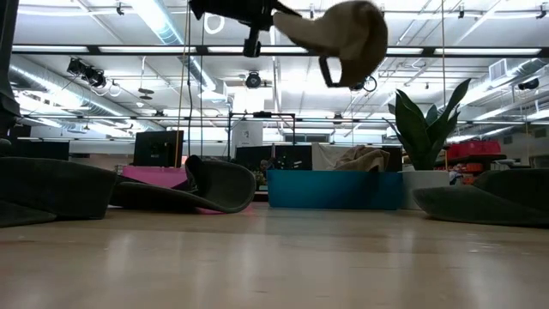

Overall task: Pick & Place hat
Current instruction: Put the light brown cap into the blue bin

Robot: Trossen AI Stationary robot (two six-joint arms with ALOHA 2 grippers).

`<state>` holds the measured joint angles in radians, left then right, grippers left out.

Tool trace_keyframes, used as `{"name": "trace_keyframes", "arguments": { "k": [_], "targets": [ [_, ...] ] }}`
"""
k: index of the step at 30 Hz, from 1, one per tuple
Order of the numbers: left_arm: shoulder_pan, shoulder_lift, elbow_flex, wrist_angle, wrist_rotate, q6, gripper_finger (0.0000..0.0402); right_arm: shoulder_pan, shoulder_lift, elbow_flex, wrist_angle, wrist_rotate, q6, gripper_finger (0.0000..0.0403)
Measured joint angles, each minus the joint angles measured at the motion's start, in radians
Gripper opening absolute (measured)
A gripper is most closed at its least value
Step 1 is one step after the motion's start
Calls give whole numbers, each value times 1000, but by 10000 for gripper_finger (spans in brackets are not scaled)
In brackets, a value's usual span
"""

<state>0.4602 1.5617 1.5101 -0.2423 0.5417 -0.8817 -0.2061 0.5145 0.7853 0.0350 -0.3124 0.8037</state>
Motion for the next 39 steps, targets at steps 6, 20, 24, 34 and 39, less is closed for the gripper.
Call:
{"name": "trace_keyframes", "arguments": {
  "k": [6,20,24,34,39],
  "targets": [
    [8,0,0,-161,-112,72,12,-6,-2,0,-8,12,3,231],
    [10,30,0,-260,-493,142,12,-7,18,0,-52,35,-4,231],
    [-12,80,0,-177,-489,142,12,-7,28,0,-53,35,-9,231],
    [-57,242,0,-58,-406,101,12,-6,30,0,-52,47,-10,231],
    [-57,301,0,-4,-397,70,12,-6,30,0,-47,62,-8,231]
  ]
}}
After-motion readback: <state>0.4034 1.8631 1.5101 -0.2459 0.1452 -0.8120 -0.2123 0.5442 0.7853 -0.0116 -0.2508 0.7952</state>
